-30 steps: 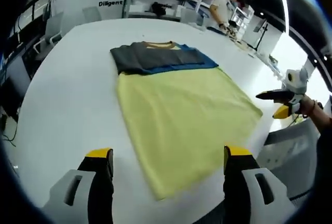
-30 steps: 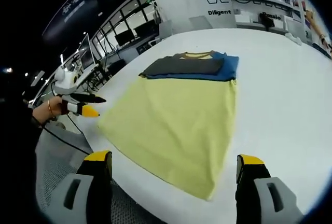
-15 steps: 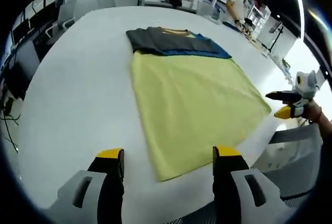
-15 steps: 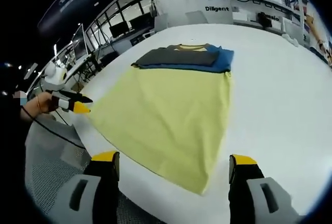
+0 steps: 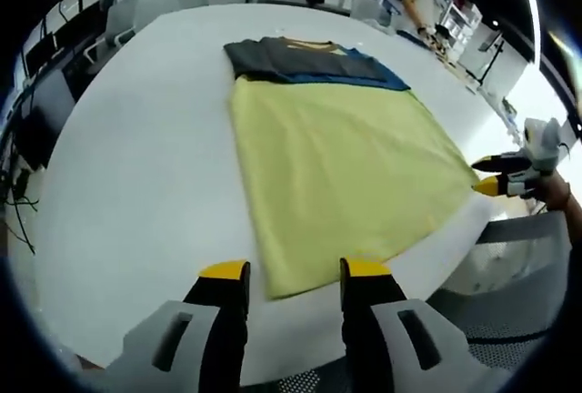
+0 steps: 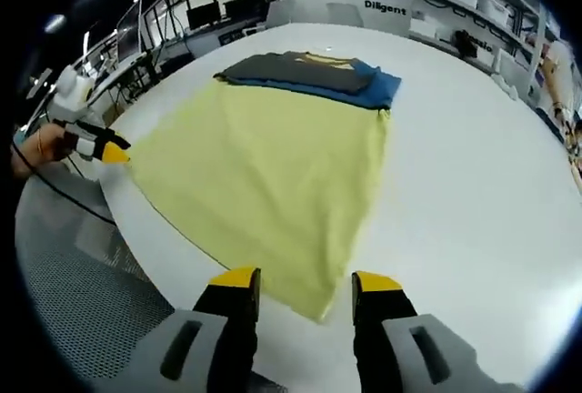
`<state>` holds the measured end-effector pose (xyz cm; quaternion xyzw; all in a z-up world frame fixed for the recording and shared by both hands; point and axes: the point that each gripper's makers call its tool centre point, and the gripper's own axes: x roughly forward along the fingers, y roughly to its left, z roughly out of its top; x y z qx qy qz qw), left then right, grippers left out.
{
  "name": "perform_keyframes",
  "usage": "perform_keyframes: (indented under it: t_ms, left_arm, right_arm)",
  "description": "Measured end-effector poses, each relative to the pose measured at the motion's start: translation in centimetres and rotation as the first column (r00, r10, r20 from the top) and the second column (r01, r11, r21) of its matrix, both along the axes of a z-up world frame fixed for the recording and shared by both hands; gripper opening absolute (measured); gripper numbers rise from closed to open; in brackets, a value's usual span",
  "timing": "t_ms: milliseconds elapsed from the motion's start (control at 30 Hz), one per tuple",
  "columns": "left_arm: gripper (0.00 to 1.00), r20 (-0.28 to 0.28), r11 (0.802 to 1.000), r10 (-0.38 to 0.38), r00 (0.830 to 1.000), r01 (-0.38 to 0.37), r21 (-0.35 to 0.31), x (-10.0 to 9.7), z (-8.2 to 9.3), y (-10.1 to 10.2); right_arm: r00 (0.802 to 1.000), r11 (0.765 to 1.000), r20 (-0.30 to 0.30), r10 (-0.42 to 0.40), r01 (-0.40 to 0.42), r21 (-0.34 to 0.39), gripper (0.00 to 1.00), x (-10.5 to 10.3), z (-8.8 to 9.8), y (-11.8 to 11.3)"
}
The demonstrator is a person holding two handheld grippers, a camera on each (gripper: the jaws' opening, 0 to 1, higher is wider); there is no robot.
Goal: Fold the garment on the visible template until the final outline fits inside the template.
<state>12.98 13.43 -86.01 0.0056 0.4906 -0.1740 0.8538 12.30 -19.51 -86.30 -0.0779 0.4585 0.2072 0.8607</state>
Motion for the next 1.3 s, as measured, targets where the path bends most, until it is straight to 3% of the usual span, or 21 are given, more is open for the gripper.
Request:
perform_keyframes:
  t_ms: [67,200,300,367,633,733,767,967,1300]
  left_arm:
    - [0.35,-0.002,1.000,0.009,1.000,-0.009,-0.001,-0.1,0.1,-0.1]
    - [0.28,-0.010,1.000,0.014,1.000,-0.014,0.024,-0.1,0.0,0.1]
    - [0.19,-0.022,0.999,0.021,1.000,-0.021,0.027,-0.1,-0.2,0.3]
    - [0.19,-0.027,0.999,0.040,0.999,-0.040,0.018,-0.1,-0.2,0.3]
    - [0.08,-0.029,0.998,0.044,0.999,-0.043,0.052,0.1,-0.5,0.9]
    - [0.05,-0.043,0.998,0.041,0.998,-0.038,0.050,0.0,-0.6,0.8]
    - [0.05,-0.043,0.998,0.031,0.999,-0.029,0.055,-0.1,-0.6,0.8]
    - [0.03,-0.051,0.998,0.012,0.999,-0.008,0.069,-0.4,-0.6,0.7]
    - [0.03,-0.146,0.996,-0.044,0.988,0.055,0.073,-2.7,-0.7,0.3]
  right_arm:
    - [0.999,0.998,-0.021,-0.038,0.039,0.040,0.31,-0.1,0.0,0.0]
    - [0.999,0.999,-0.020,-0.046,0.046,0.027,0.20,-0.2,-0.2,-0.4]
    - [0.997,0.997,-0.034,-0.064,0.065,0.038,0.19,-0.3,-0.4,-0.6]
    - [0.997,0.997,-0.038,-0.067,0.069,0.045,0.19,-0.4,-0.4,-0.5]
    - [0.998,0.998,-0.022,-0.063,0.063,0.002,0.08,-0.2,-0.6,-1.0]
    - [1.000,0.997,-0.008,-0.010,0.009,-0.074,0.00,-0.4,-0.7,-1.3]
    - [1.000,0.999,-0.012,-0.013,0.012,-0.048,0.00,-0.5,-0.6,-0.9]
    - [1.000,0.998,-0.014,0.022,-0.022,-0.056,0.00,-0.9,-0.4,-1.1]
    - [0.995,0.996,-0.073,0.068,-0.072,-0.060,0.00,-2.6,0.3,-1.3]
